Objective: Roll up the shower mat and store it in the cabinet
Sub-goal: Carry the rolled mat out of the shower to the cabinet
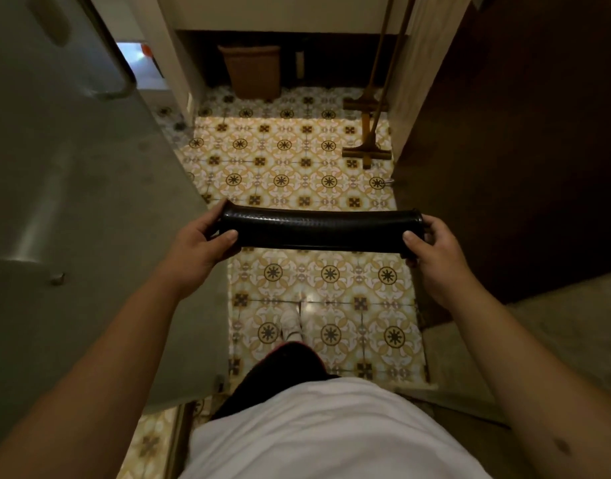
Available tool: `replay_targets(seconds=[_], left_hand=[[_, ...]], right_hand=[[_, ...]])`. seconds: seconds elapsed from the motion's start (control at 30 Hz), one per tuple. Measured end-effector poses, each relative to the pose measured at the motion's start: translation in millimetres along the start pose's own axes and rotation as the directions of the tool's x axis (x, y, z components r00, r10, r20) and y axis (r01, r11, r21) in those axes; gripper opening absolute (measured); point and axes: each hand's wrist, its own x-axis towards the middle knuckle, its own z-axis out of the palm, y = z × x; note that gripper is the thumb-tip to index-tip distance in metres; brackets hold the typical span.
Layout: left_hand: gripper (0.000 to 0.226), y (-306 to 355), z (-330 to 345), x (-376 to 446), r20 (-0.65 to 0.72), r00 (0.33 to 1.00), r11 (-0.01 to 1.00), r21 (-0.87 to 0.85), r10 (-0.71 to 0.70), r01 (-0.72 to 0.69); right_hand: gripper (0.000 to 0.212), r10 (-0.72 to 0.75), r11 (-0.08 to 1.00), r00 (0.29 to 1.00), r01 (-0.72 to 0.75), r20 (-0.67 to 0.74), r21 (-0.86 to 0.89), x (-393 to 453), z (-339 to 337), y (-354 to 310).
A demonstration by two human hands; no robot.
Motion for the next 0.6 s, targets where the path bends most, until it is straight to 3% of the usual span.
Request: replay_targets(seconds=[0.27,0.6], left_hand=[[0.059,6,-25,133,0.029,0.999,1.000,0.009,-0.025,0.024],[0.057,39,-53,227,0.033,0.998,0.999,0.000,-0.051,0.051]], right_hand=[[0.027,0.062,0.998,0.998,-0.062,-0.027,0.006,121,44,-18],[0.034,0.062,0.997,0.998,-0.062,-0.007,-0.053,217,77,-49]])
